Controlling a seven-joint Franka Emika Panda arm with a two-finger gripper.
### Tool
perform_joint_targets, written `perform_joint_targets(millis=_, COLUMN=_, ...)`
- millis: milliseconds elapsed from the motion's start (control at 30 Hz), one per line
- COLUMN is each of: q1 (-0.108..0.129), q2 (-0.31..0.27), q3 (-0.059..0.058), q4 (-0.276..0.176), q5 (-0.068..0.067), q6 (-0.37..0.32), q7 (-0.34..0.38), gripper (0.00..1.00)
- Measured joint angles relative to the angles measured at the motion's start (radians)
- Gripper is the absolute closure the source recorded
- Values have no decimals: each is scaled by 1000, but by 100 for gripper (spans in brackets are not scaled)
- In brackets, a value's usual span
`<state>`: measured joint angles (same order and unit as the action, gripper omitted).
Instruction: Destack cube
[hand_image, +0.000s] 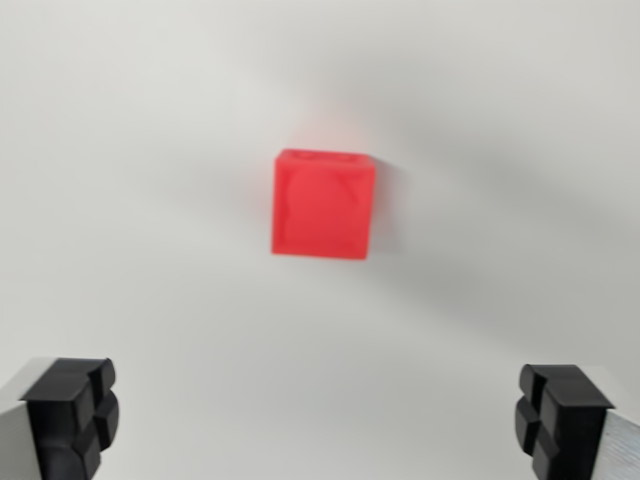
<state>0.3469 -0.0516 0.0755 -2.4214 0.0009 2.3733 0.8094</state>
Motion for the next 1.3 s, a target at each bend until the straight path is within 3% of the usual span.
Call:
perform_joint_targets(millis=633, q1=0, q2=-98, q3=0, q4=72, q5=8, q6=-170, q7=-6, gripper=0)
perform_joint_targets(millis=1300, q1=0, q2=-123, q3=-1, q4=104, q5=9, q6=-228, q7=-7, gripper=0)
